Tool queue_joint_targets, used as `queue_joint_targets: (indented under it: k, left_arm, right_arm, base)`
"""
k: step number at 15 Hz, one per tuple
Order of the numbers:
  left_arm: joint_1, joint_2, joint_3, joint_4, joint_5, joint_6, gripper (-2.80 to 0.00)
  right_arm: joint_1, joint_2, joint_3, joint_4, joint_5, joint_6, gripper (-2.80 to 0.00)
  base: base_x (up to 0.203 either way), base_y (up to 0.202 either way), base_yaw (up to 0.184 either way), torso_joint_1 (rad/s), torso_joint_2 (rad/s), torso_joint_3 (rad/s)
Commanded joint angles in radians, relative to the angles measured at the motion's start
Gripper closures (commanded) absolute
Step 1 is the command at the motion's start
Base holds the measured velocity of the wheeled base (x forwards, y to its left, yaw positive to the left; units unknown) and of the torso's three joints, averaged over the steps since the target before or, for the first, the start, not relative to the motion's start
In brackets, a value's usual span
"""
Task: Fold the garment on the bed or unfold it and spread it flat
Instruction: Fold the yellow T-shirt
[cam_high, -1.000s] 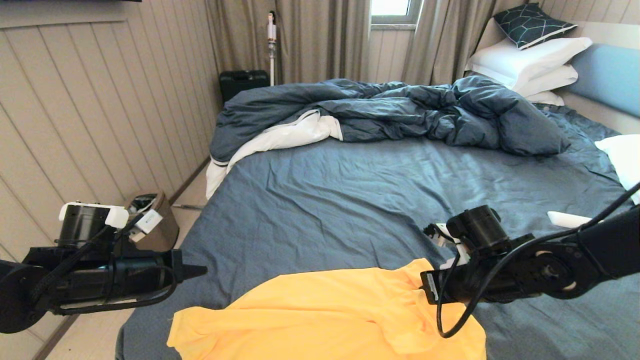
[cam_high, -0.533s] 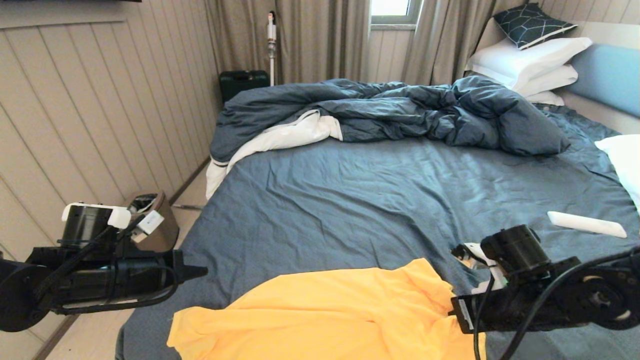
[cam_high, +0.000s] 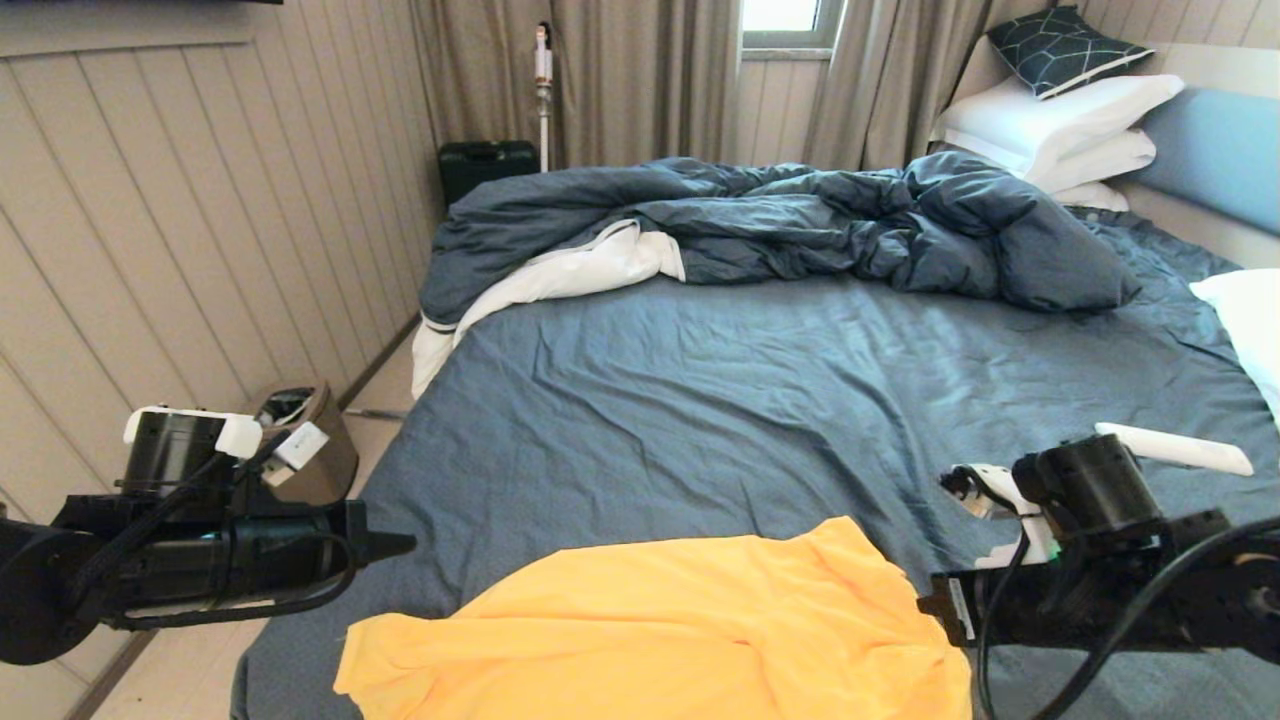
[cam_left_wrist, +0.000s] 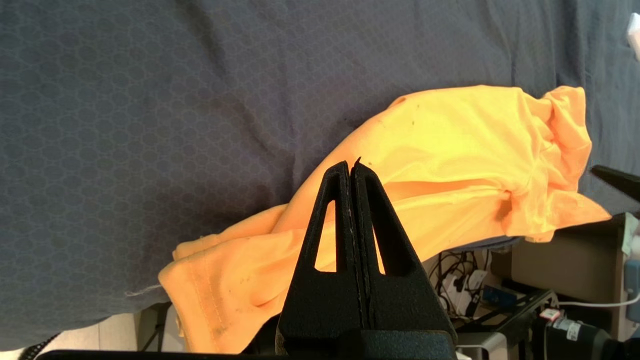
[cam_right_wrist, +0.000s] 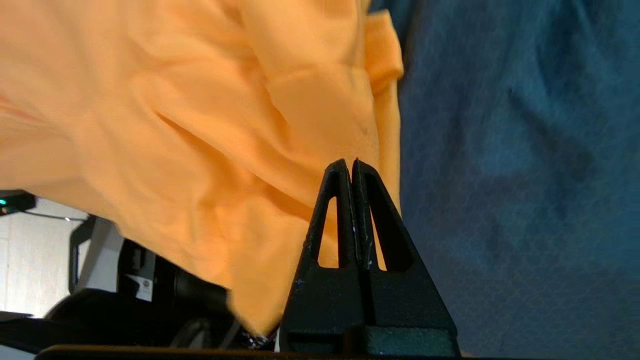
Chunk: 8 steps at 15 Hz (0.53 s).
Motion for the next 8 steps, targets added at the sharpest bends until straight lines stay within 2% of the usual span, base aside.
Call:
queue_joint_targets:
  k: [1, 5, 8]
  left_arm:
    - [-0.001, 0.001, 0.002, 0.001, -0.003, -0.003, 0.00]
    - [-0.002, -0.012, 0.003, 0.006, -0.003, -0.004, 0.00]
    - [-0.002, -0.039, 0.004, 0.009, -0.001, -0.006, 0.00]
  right_arm:
    - [0.009, -0.050, -0.004, 0.005, 0.005, 0.002, 0.00]
    - [0.076, -0.061, 0.033, 0.006, 0.007, 0.016, 0.00]
    - [0.060, -0.052, -0.009, 0.005, 0.008, 0.017, 0.00]
  base:
    - [0.000, 0.000, 0.000, 0.000, 0.00, 0.000]
    - [0.000, 0.000, 0.000, 0.000, 0.00, 0.000]
    - [0.000, 0.000, 0.000, 0.000, 0.00, 0.000]
